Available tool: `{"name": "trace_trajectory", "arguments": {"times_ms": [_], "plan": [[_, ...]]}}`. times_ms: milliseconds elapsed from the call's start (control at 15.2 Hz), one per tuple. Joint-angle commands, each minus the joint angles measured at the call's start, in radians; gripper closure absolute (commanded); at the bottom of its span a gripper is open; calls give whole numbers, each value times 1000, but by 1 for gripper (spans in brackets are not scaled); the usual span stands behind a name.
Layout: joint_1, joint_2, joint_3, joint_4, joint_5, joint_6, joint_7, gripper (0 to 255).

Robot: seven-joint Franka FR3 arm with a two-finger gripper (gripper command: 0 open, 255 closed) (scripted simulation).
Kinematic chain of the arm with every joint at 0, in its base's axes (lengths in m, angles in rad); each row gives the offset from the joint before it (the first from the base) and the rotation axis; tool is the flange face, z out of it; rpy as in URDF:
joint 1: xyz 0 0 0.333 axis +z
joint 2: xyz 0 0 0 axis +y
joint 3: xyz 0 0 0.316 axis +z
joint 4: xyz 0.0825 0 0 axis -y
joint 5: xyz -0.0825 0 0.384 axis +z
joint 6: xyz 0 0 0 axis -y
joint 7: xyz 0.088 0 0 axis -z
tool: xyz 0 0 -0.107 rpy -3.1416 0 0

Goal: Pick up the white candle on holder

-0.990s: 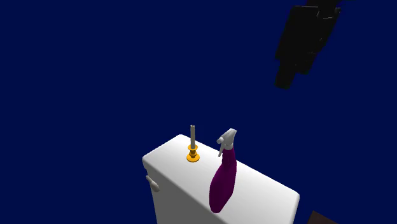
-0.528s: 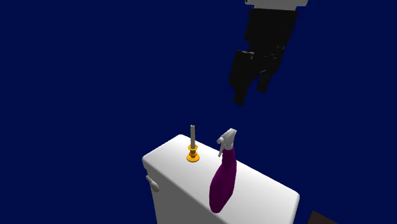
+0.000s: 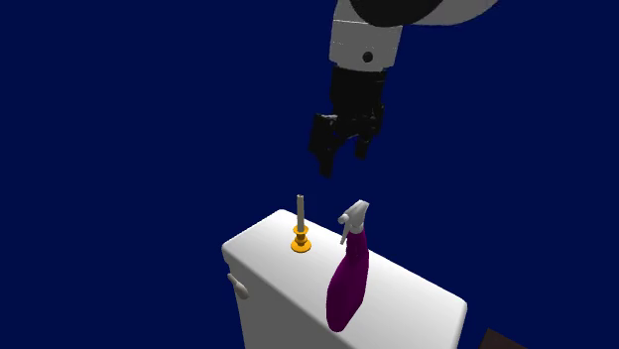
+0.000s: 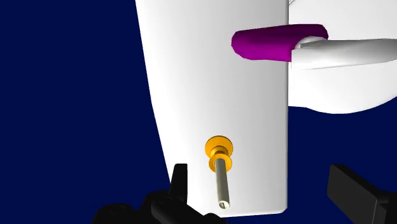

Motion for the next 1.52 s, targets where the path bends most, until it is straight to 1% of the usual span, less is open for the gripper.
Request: {"name": "trace_trajectory", "arguments": {"times_ms": [0, 330, 594, 660, 1122, 1254, 1320, 1452], "plan": [[-1, 83, -2, 40, 5, 44, 0, 0], [-5, 271, -8, 165, 22, 107, -8, 0], [-9, 425, -10, 291, 38, 135, -15, 0], [-10, 445, -10, 309, 40, 137, -16, 0], [-10, 481, -10, 260, 40, 222, -16, 0], [-10, 484, -10, 256, 40, 229, -15, 0], [-10, 481, -10, 251, 40, 232, -15, 255], [-10, 482, -10, 252, 40, 231, -15, 255]]}}
